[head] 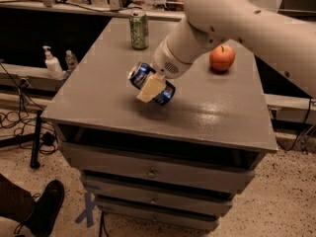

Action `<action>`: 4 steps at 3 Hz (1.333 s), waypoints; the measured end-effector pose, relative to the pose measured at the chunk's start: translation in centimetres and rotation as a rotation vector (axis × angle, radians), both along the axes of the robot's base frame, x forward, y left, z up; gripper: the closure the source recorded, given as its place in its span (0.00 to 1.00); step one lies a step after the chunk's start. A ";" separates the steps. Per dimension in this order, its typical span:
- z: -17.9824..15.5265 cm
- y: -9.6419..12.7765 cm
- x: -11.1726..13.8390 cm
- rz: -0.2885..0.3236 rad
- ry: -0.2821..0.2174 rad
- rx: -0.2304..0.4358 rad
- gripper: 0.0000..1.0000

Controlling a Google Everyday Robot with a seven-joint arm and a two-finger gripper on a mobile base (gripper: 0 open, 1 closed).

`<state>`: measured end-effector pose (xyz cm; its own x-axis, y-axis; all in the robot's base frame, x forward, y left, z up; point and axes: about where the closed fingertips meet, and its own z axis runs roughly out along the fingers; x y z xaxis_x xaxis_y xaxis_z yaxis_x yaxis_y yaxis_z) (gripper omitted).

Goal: Knock pepsi can over

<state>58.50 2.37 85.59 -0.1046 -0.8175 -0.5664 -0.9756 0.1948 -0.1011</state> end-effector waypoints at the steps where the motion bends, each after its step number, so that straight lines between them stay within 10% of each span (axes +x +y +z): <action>1: -0.8 -1.1 0.0 0.003 0.027 -0.064 1.00; 4: -1.1 -2.0 0.6 0.001 0.047 -0.118 0.36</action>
Offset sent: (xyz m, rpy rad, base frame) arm 0.0144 -0.0585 -0.0338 -0.2789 0.0813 -0.0213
